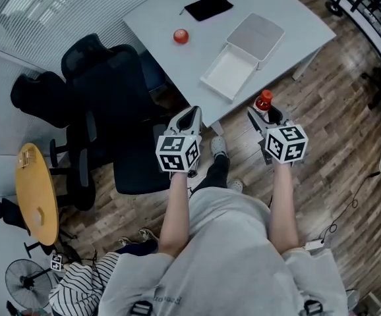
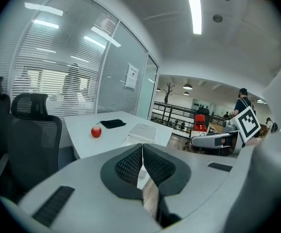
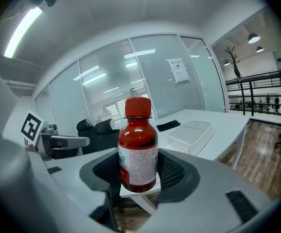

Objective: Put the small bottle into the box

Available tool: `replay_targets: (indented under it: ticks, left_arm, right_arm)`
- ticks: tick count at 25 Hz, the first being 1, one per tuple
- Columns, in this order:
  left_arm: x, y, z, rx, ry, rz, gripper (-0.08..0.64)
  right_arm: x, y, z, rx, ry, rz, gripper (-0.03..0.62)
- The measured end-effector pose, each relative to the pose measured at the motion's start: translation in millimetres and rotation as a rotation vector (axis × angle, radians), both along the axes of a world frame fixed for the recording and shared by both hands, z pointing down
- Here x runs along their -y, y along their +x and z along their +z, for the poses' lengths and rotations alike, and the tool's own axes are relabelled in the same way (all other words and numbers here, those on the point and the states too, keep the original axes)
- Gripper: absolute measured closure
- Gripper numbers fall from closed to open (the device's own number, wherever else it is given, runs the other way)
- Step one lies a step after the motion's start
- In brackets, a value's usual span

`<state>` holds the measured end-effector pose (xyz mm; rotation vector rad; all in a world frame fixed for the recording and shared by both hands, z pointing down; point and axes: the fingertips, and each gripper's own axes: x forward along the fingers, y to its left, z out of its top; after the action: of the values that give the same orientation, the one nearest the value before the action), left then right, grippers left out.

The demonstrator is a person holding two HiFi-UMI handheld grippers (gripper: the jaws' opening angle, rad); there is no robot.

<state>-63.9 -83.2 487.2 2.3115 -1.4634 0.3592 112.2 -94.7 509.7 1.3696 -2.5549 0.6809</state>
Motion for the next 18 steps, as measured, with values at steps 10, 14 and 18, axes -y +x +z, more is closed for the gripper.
replay_targets:
  ticks: [10, 14, 18]
  left_arm:
    - [86, 3, 12, -0.04, -0.027, 0.052, 0.531]
    - [117, 12, 17, -0.053, -0.031, 0.086, 0.531]
    - [142, 9, 23, -0.063, -0.036, 0.105, 0.531]
  right_arm:
    - [75, -7, 2, -0.035, -0.021, 0.013, 0.367]
    - [105, -4, 3, -0.064, -0.03, 0.026, 0.367]
    - [128, -11, 11, -0.117, -0.044, 0.0, 0.367]
